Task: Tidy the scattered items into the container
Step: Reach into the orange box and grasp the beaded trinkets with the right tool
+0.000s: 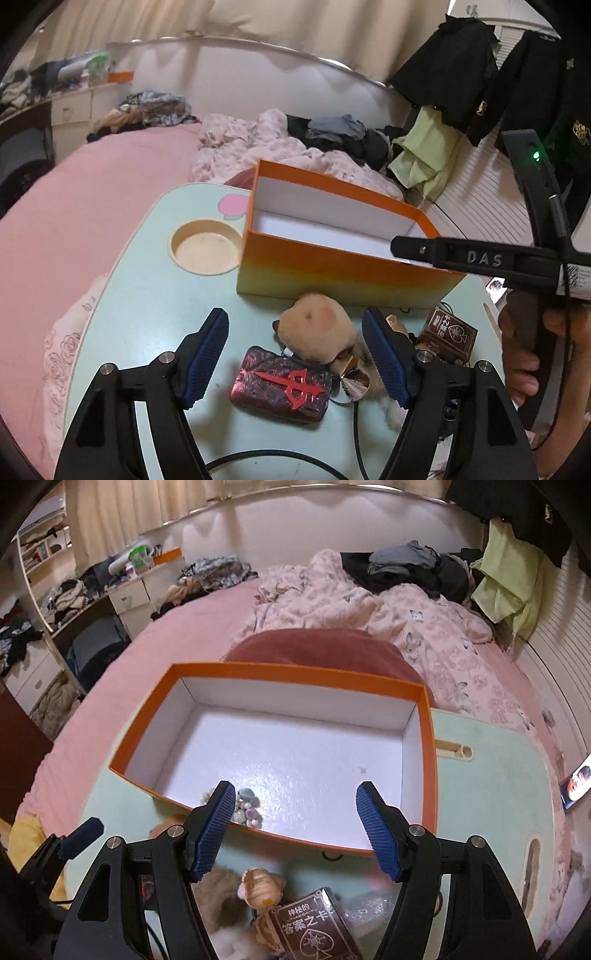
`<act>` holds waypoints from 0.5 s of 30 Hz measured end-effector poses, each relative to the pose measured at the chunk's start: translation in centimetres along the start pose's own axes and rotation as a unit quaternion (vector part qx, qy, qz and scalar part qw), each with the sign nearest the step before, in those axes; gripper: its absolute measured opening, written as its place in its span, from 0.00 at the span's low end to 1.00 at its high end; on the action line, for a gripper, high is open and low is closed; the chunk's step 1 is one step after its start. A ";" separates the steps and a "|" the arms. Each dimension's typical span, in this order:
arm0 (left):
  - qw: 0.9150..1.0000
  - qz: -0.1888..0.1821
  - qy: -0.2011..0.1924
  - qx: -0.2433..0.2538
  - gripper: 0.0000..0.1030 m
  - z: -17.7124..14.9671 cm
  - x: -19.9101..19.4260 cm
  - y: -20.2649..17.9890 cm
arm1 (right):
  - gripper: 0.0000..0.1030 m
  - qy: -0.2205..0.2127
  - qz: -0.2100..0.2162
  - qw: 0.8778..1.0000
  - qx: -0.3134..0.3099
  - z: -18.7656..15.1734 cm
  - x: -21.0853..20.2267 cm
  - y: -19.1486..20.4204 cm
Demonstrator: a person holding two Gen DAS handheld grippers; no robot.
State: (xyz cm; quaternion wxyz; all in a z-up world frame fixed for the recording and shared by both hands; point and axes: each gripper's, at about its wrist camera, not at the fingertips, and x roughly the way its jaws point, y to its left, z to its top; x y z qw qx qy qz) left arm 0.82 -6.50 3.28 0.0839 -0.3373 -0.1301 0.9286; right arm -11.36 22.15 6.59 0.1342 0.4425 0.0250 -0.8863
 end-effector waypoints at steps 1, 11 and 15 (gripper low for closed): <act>1.000 0.001 0.000 0.000 0.72 0.0 0.0 0.0 | 0.66 0.000 -0.001 1.000 0.000 0.0 0.0 0.1; 1.000 0.001 -0.003 -0.008 0.72 -0.1 -0.2 0.5 | 0.66 0.008 -0.001 1.000 -0.012 1.1 -0.6 1.1; 1.000 0.001 -0.010 -0.017 0.72 0.2 -0.7 1.2 | 0.66 0.066 0.056 0.996 0.005 2.9 -0.2 0.9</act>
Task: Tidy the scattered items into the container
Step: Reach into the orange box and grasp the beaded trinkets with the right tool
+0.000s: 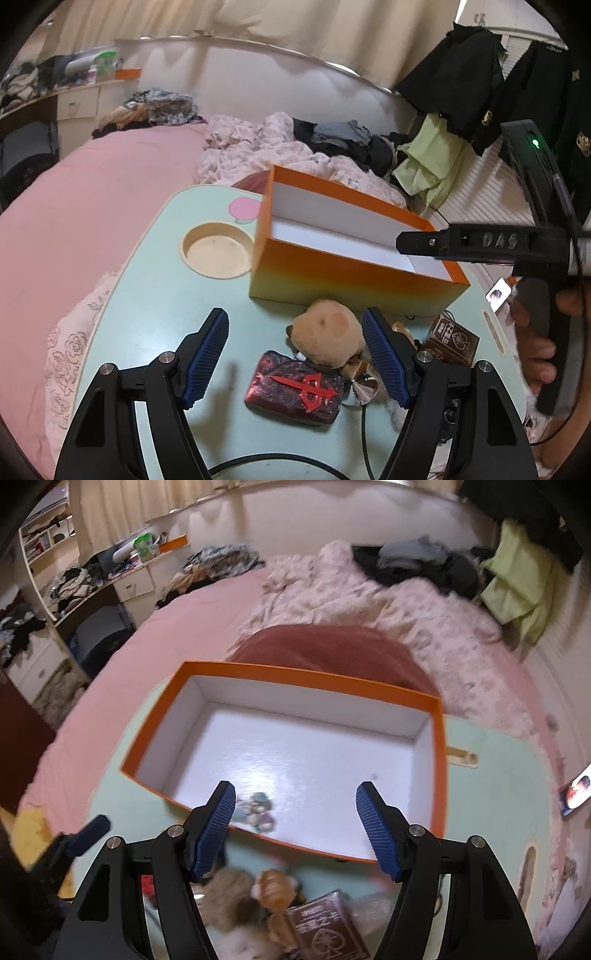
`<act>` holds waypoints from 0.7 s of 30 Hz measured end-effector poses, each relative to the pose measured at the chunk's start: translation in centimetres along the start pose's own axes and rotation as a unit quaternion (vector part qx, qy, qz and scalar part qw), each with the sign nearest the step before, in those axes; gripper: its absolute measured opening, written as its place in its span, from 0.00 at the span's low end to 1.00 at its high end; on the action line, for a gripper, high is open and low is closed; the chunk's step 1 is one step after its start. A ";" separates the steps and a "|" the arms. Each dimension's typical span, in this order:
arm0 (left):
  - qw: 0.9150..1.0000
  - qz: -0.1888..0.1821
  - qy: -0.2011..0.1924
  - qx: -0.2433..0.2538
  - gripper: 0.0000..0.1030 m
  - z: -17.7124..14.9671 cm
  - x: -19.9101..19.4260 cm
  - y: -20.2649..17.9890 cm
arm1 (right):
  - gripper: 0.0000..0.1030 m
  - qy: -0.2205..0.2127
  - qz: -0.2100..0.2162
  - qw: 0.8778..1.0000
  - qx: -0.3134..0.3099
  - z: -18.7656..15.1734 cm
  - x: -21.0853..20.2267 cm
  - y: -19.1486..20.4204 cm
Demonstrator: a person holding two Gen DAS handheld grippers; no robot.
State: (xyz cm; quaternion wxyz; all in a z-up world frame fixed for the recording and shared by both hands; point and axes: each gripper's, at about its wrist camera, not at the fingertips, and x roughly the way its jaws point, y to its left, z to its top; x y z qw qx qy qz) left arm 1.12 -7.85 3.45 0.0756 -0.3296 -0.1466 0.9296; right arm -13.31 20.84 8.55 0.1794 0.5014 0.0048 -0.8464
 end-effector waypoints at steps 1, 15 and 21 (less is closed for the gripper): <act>1.000 0.000 -0.001 -0.004 0.72 0.1 -0.1 0.2 | 0.66 0.025 0.026 0.999 0.010 0.6 0.3 -0.3; 1.000 -0.006 -0.002 -0.029 0.72 0.0 0.0 1.8 | 0.66 0.269 0.038 0.962 0.026 5.1 8.3 -0.1; 1.000 -0.006 -0.001 -0.030 0.72 0.0 0.1 1.8 | 0.59 0.282 -0.019 0.959 -0.007 4.0 10.4 1.1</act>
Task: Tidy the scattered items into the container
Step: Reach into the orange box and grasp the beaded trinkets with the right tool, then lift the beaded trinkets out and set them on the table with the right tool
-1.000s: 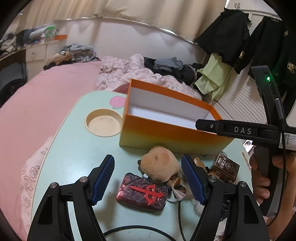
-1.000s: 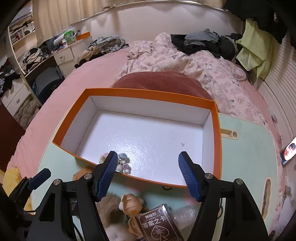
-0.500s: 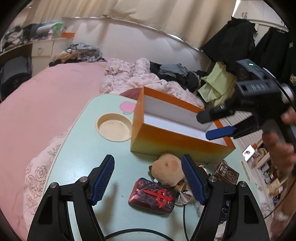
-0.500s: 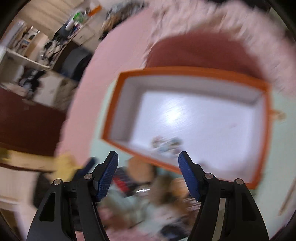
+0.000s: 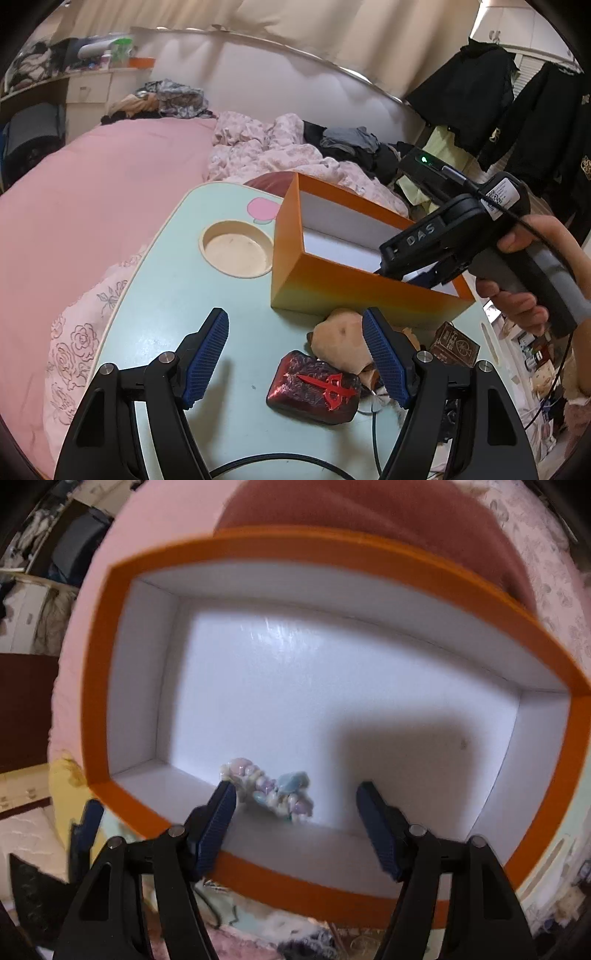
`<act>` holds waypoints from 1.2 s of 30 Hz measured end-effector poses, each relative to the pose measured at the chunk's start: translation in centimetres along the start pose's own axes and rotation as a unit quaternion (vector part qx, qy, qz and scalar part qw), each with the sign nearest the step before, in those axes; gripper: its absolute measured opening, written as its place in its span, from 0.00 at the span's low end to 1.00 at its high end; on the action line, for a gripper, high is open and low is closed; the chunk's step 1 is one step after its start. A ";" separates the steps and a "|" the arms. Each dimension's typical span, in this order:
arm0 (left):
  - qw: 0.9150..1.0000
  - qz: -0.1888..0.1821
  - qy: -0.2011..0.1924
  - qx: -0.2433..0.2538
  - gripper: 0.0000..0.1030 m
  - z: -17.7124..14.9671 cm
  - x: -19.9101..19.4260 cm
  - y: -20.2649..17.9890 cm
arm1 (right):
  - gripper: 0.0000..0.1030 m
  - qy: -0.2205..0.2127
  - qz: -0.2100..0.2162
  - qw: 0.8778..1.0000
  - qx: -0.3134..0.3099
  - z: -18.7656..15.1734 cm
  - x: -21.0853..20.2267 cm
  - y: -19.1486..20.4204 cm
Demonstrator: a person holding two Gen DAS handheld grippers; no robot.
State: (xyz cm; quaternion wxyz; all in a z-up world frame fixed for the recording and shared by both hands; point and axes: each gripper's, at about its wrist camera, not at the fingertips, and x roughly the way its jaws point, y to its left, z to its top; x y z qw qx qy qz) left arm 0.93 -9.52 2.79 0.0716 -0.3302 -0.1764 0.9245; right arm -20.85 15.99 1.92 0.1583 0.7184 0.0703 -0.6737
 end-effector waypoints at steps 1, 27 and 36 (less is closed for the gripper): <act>1.000 0.000 0.000 -0.001 0.72 0.0 0.0 0.0 | 0.50 -0.011 -0.017 1.000 -0.007 -0.2 -0.2 0.3; 0.998 0.053 0.036 0.015 0.72 1.7 2.4 -0.9 | 0.17 -0.146 0.128 0.979 -0.056 -7.9 -7.8 -0.3; 0.995 0.063 0.054 0.056 0.72 3.1 2.8 -2.4 | 0.27 -0.177 -0.014 0.982 -0.067 -10.8 -5.9 1.8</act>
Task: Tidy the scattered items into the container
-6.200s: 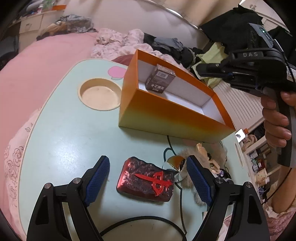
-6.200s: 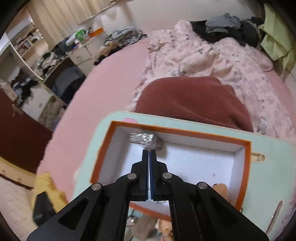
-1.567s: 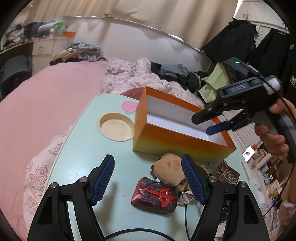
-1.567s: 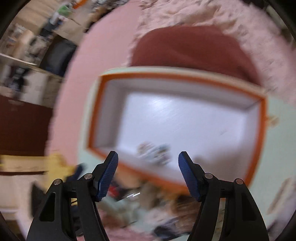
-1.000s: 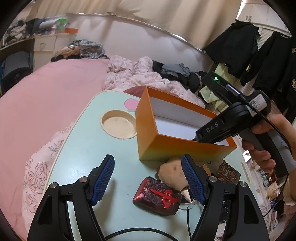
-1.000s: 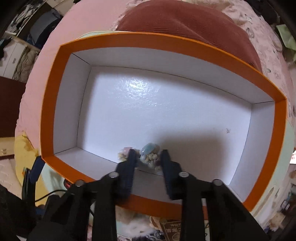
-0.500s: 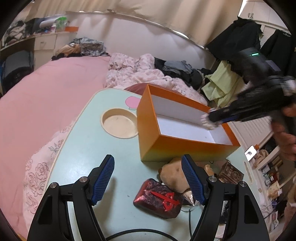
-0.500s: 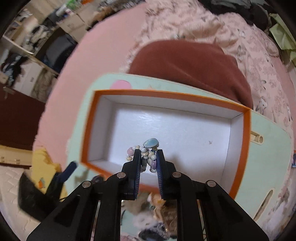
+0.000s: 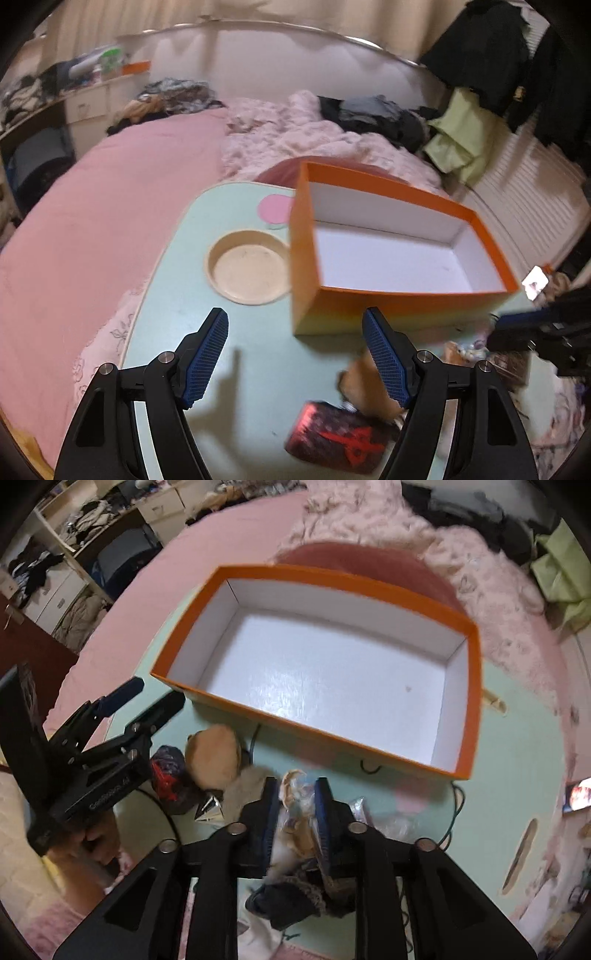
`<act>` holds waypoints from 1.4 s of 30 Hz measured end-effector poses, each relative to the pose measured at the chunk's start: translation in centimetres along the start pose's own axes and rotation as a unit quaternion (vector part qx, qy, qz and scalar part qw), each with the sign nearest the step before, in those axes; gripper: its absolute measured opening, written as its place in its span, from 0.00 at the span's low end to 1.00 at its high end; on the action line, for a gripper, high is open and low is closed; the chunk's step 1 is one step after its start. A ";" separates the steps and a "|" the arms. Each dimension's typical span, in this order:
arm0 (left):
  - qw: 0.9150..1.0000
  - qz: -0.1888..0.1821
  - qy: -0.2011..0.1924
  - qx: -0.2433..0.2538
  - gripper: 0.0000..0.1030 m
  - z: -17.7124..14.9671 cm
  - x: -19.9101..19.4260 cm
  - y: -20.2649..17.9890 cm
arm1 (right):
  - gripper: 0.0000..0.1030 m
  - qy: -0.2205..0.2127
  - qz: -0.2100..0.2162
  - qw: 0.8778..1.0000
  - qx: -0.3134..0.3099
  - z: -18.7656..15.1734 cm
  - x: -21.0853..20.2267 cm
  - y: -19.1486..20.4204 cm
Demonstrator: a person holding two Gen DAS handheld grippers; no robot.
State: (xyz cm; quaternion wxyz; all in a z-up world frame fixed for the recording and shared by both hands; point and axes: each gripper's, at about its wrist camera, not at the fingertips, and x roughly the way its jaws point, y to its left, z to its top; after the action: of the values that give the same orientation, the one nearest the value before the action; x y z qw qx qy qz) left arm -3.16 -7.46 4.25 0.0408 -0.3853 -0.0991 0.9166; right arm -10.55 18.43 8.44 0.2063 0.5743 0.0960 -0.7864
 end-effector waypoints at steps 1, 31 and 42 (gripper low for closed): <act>1.000 -0.008 0.000 0.005 0.72 0.3 -0.6 -0.2 | 0.28 -0.013 -0.010 1.000 -0.003 -0.1 -0.6 0.1; 0.995 0.030 0.053 0.083 0.77 9.7 -2.3 -7.1 | 0.28 -0.091 -0.001 0.995 0.041 2.0 -3.5 -6.2; 0.994 0.016 0.031 0.105 0.82 -3.0 -8.3 -4.1 | 0.67 -0.237 0.058 0.968 0.064 -15.9 -5.8 -5.6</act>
State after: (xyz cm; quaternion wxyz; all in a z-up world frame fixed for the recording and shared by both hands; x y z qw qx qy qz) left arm 4.77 -4.27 8.82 0.0694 -0.4090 0.0057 0.9099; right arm 2.22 30.84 8.35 0.2317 0.3880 -0.0396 -0.8912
